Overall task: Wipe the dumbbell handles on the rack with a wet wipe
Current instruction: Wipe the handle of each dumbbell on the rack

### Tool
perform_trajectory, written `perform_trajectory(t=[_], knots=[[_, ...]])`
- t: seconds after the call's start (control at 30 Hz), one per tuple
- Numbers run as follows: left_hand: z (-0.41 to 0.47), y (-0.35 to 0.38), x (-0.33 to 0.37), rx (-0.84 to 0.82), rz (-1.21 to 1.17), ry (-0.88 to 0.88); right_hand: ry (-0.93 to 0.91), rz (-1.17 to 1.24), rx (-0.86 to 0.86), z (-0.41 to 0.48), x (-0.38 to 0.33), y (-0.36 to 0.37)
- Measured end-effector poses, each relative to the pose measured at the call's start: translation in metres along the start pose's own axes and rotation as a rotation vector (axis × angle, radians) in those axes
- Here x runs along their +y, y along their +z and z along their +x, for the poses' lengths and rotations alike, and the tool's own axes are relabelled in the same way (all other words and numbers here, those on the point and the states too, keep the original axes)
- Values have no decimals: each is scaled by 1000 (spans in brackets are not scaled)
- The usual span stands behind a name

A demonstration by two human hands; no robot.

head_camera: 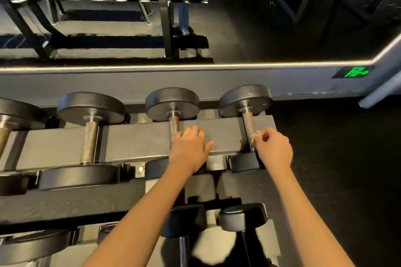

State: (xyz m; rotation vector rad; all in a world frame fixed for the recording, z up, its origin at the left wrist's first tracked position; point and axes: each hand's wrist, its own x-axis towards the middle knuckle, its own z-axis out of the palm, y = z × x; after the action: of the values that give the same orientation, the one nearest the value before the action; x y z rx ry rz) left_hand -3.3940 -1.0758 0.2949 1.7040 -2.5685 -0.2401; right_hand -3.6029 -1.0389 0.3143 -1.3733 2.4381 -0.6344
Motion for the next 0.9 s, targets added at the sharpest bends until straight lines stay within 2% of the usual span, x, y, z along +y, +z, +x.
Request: perform_trajectory(t=[0.27,0.43,0.53,0.63,0.73,0.9], knots=[[1,-7,6,-78,42,-37,107,-28,-290,47,4,-9],[1,-10,6,-112,50,-53,5,-224,-437,51,6,-9],[2,-9,7,-129,64,-39,10,-180,-411,55,5,-7],[1,-6,5,-124,71,-22,3,-5,-275,61,-1,-3],[7,-7,6,-126,32,33,-40,69,-184,61,-5,0],[40,-8,26,-36,-207,97,46,-34,-341,57,7,-2]])
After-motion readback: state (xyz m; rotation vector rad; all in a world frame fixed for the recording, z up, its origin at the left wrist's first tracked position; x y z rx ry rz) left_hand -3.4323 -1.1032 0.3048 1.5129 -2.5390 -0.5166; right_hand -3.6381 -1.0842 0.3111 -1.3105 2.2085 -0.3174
